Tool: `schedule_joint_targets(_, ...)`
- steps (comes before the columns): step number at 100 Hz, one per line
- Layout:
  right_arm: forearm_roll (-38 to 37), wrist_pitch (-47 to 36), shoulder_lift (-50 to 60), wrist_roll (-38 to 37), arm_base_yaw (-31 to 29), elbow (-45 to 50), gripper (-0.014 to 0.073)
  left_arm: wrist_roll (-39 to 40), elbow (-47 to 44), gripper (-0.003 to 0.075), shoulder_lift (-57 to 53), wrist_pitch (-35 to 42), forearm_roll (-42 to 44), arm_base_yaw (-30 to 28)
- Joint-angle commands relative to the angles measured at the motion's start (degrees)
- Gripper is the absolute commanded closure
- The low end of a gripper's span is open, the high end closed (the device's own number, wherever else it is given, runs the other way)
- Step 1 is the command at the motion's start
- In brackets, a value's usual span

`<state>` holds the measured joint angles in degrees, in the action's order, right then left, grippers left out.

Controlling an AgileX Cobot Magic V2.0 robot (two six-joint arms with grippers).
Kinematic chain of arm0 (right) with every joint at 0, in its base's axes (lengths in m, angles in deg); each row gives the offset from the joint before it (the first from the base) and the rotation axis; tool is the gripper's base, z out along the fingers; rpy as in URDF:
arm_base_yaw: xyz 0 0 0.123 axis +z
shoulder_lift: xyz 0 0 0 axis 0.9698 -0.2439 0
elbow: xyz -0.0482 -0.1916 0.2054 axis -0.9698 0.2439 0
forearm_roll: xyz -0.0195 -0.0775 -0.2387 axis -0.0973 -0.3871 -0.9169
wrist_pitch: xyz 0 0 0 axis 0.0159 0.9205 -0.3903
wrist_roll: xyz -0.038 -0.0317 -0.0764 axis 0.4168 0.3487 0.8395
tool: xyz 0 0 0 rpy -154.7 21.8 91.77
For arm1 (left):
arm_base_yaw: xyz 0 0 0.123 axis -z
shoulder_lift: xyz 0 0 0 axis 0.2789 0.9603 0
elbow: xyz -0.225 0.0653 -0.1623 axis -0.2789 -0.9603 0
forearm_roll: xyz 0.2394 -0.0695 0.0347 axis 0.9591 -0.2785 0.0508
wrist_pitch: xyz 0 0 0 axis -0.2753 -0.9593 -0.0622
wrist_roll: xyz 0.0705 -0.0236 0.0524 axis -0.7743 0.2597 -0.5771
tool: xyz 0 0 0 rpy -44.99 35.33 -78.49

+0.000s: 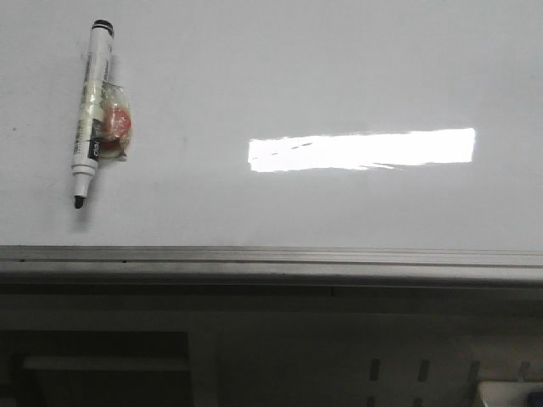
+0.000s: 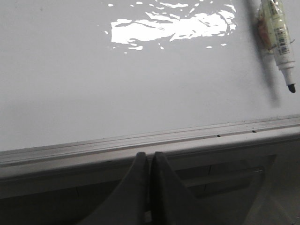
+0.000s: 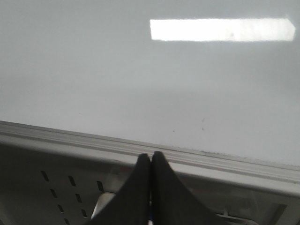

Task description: Write number 3 on whiteboard

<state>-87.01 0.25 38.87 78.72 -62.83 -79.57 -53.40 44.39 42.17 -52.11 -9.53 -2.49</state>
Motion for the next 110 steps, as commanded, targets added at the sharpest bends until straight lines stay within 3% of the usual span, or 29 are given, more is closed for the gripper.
schedule_joint_targets(1, -2.06, -1.68, 0.35, 0.21, -0.24, 1.33, 0.0658, 0.6, -1.94, 0.0741, -1.39, 2.8, 0.01, -0.15)
schedule_joint_targets(15, -1.68, -9.48, 0.35, 0.21, -0.24, 1.33, 0.0658, 0.6, -1.94, 0.0741, -1.39, 3.79, 0.21, -0.15)
schedule_joint_targets(20, 2.37, -14.72, 0.35, 0.21, -0.24, 1.33, 0.0658, 0.71, -1.94, 0.0741, -1.39, 6.05, -6.58, -0.15)
schedule_joint_targets(25, 7.79, -21.08, 0.35, 0.21, -0.24, 1.33, 0.0658, 0.73, -1.94, 0.0741, -1.39, 8.83, -20.67, -0.15)
schedule_joint_targets(32, 14.46, -26.54, 0.35, 0.21, -0.24, 1.33, 0.0658, 0.24, -1.94, 0.0741, -1.39, 12.83, -28.63, -0.15)
schedule_joint_targets(57, 33.08, -27.99, 0.35, 0.21, -0.24, 1.22, 0.0658, 0.37, -1.94, 0.0741, -1.39, 21.91, -49.24, -0.15)
schedule_joint_targets(65, 34.64, -29.01, 0.35, 0.21, -0.24, 0.52, 0.0658, 0.37, -1.84, 0.0741, -1.39, 22.66, -54.39, -0.15)
schedule_joint_targets(76, 34.64, -27.82, 0.35, 0.21, -0.24, -3.04, 0.0657, 0.09, 0.32, 0.0741, -1.39, 21.04, -51.45, -0.04)
schedule_joint_targets(86, 33.84, -22.74, 0.35, 0.21, -0.24, -7.82, 0.0623, -1.29, 5.01, 0.0741, 0.09, 18.13, -41.03, -0.04)
schedule_joint_targets(96, 29.6, -14.02, -0.16, 0.21, -0.24, -13.32, 0.0477, -1.41, 11.48, 0.0741, 4.91, 12.6, -28.46, -0.04)
schedule_joint_targets(103, 26.38, -6.56, -1.75, 0.21, -0.24, -16.97, 0.0319, -1.46, 16.86, 0.0738, 9.94, 5.92, -19.6, -0.04)
schedule_joint_targets(110, 23.55, 0.49, -4.21, 0.93, -0.24, -20.4, 0.0197, -1.56, 22.18, 0.0694, 15.79, -1.2, -13.82, -0.04)
